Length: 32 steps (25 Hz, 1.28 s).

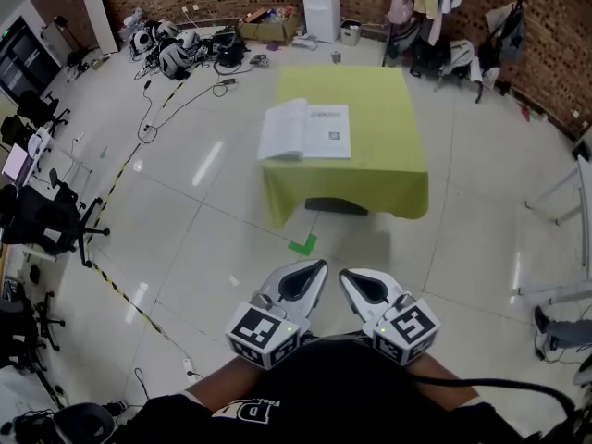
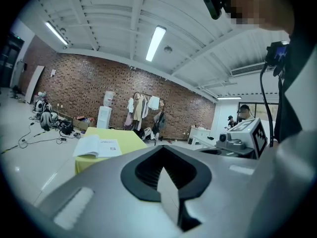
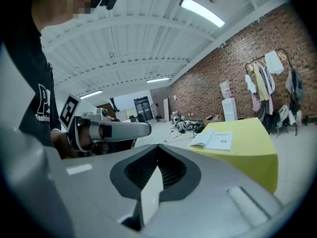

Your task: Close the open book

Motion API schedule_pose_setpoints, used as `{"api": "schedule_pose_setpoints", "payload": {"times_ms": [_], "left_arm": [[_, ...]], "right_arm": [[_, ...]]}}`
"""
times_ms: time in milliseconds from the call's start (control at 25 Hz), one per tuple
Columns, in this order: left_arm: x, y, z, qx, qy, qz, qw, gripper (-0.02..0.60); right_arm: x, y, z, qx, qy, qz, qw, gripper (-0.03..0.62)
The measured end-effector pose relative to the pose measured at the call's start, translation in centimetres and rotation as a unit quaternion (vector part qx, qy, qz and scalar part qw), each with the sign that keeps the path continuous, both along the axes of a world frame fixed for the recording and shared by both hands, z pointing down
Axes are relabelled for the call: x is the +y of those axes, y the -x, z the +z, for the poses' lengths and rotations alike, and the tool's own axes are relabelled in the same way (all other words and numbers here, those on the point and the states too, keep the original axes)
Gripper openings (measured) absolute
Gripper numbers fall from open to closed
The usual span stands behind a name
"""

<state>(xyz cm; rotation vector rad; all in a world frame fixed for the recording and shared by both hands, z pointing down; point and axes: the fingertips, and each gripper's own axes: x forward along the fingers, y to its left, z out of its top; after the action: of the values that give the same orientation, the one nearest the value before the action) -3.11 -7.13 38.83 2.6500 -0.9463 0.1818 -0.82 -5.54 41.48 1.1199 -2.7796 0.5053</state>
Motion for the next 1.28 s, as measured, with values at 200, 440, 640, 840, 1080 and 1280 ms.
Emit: {"api": "schedule_pose_setpoints", "payload": {"times_ms": [200, 440, 640, 840, 1080, 1280], "left_arm": [[-2.4, 5.4, 0.1, 0.016, 0.007, -0.009, 0.9998, 0.008], [-4.2, 9.5, -0.1, 0.038, 0.004, 0.007, 0.9992, 0.008], [-6.2, 13.5, 0.5, 0.054, 0.012, -0.008, 0.9984, 0.008], [-8.2, 16.7, 0.6, 0.068, 0.014, -0.032, 0.997, 0.008], [-8.8, 17.6, 0.6, 0.073, 0.016, -0.028, 0.9968, 0.008], [-9.1, 17.1, 0.7, 0.073, 0.018, -0.03, 0.9968, 0.008]], "right_arm": [[-2.1, 5.0, -0.1, 0.022, 0.001, -0.007, 1.0, 0.008], [-4.1, 10.1, -0.1, 0.044, -0.001, -0.01, 0.999, 0.008], [-5.6, 13.5, -0.2, 0.068, -0.004, -0.022, 0.997, 0.008], [-7.1, 15.6, -1.0, 0.089, -0.01, -0.028, 0.996, 0.008], [-7.1, 17.1, -1.0, 0.099, -0.007, -0.041, 0.994, 0.008], [-7.7, 16.3, -0.8, 0.091, -0.01, -0.034, 0.995, 0.008]]}}
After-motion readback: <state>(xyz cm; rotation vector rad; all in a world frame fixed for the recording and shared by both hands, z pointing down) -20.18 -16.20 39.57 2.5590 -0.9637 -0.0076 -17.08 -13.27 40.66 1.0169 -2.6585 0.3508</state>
